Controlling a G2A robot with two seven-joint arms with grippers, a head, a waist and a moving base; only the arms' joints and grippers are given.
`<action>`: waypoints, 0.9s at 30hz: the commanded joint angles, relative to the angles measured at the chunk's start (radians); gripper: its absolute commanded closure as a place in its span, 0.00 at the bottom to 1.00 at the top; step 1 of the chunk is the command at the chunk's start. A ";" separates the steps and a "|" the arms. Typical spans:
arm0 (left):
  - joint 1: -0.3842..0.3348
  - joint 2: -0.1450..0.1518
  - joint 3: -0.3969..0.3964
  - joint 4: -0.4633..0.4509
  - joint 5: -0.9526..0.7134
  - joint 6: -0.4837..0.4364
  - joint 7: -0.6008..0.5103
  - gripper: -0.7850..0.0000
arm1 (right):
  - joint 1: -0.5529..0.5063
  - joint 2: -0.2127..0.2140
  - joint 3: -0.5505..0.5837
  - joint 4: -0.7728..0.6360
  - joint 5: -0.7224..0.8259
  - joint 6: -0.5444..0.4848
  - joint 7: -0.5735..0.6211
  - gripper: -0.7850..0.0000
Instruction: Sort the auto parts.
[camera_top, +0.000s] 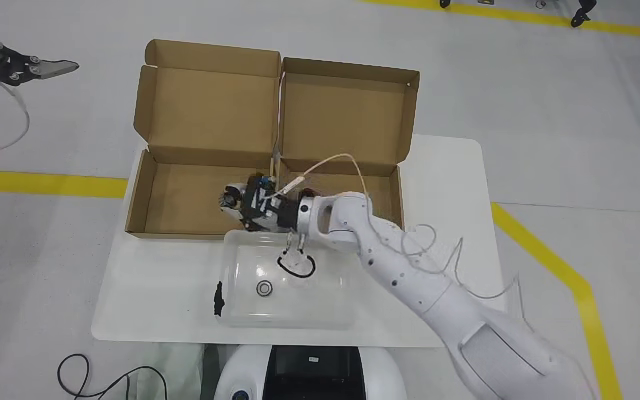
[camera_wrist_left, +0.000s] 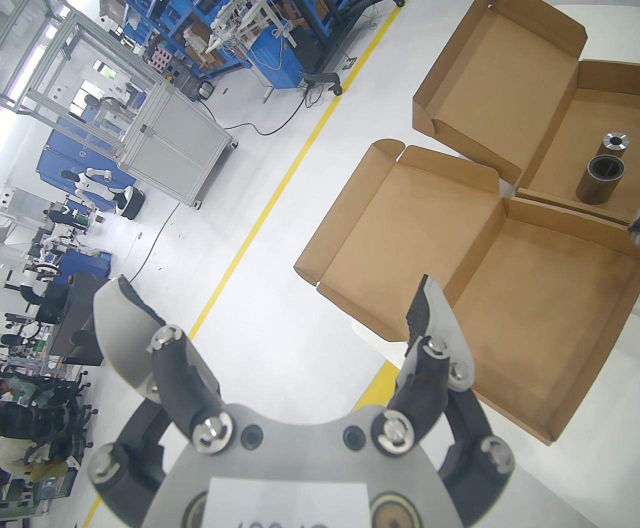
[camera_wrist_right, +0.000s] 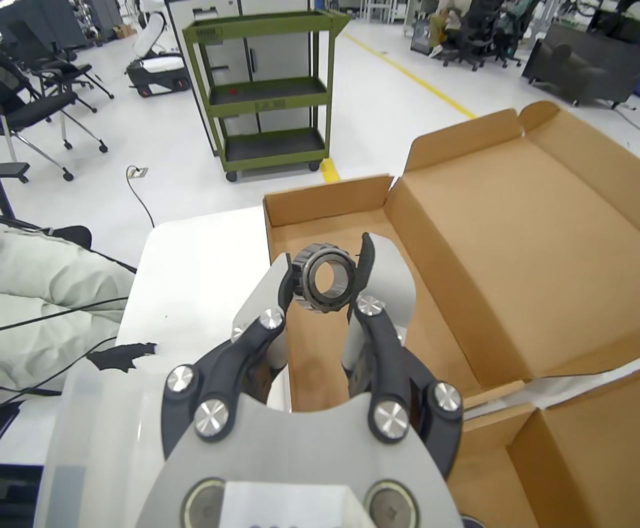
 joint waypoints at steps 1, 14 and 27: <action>0.000 0.000 0.000 0.000 0.000 0.000 0.000 0.00 | 0.033 -0.022 -0.027 0.042 0.004 0.010 0.034 1.00; 0.000 0.000 0.000 0.000 0.000 0.000 0.000 0.00 | 0.162 -0.173 -0.138 0.369 0.047 0.053 0.075 1.00; 0.000 0.000 0.000 0.000 0.000 0.000 0.000 0.00 | 0.200 -0.263 -0.160 0.563 0.032 0.074 0.005 0.70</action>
